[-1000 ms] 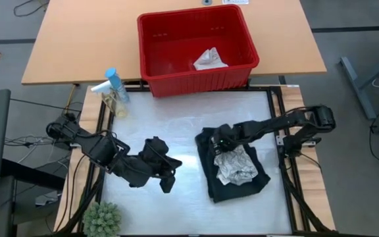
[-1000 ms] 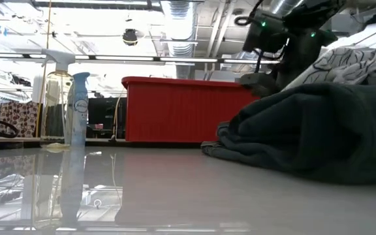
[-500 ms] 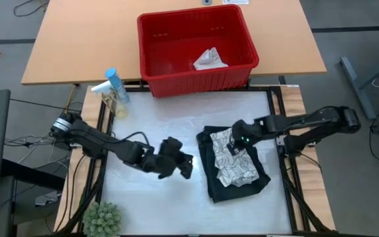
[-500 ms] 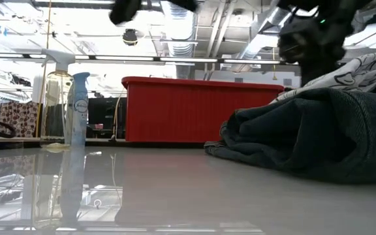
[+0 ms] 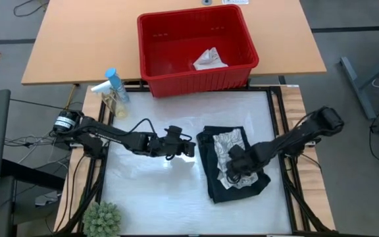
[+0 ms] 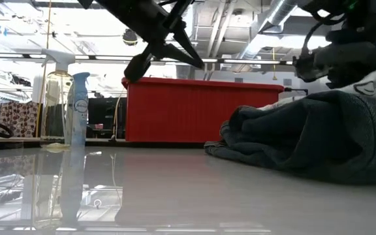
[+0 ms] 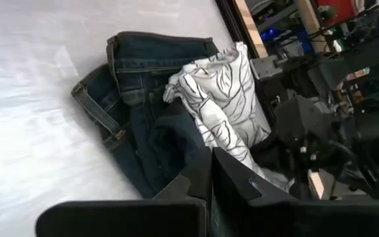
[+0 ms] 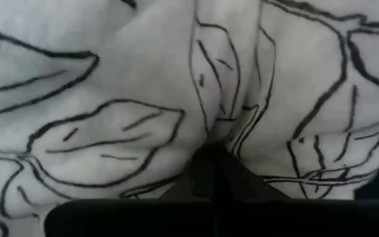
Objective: Fold Laundry from Bin
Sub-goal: Adjust the stacked clothes
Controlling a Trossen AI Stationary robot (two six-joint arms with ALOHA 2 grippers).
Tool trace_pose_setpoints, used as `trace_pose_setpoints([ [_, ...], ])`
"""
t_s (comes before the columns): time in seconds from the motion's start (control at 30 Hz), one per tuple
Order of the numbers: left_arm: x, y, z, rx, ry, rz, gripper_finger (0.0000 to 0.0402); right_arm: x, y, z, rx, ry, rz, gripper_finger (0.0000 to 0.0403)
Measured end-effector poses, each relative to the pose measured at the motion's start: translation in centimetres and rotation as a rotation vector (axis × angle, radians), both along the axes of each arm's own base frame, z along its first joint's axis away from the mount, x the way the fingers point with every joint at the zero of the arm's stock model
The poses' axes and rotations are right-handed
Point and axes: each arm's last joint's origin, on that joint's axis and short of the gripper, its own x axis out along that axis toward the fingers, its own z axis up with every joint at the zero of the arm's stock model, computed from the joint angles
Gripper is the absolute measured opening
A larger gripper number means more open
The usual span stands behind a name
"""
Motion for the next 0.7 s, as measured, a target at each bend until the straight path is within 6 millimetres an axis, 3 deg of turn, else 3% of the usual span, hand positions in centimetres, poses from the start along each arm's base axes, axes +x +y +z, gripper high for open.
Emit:
trace_pose_setpoints([
  [0.1,0.1,0.0,-0.2,0.006,-0.004,0.013,0.0000,0.2,0.7,0.0,0.004,0.007,-0.010,0.0031],
  [0.2,0.7,-0.1,-1.2,0.004,0.008,0.016,0.0000,0.1,0.9,1.5,0.002,0.011,-0.029,0.0034],
  [0.47,3.5,-0.5,-4.8,-0.040,-0.082,0.024,0.0000,-1.6,0.1,9.0,0.001,-0.105,-0.030,0.0028],
  [0.7,4.7,0.2,-8.7,-0.103,-0.065,0.076,0.0000,-3.0,-0.9,12.5,-0.047,-0.261,-0.054,0.0027],
])
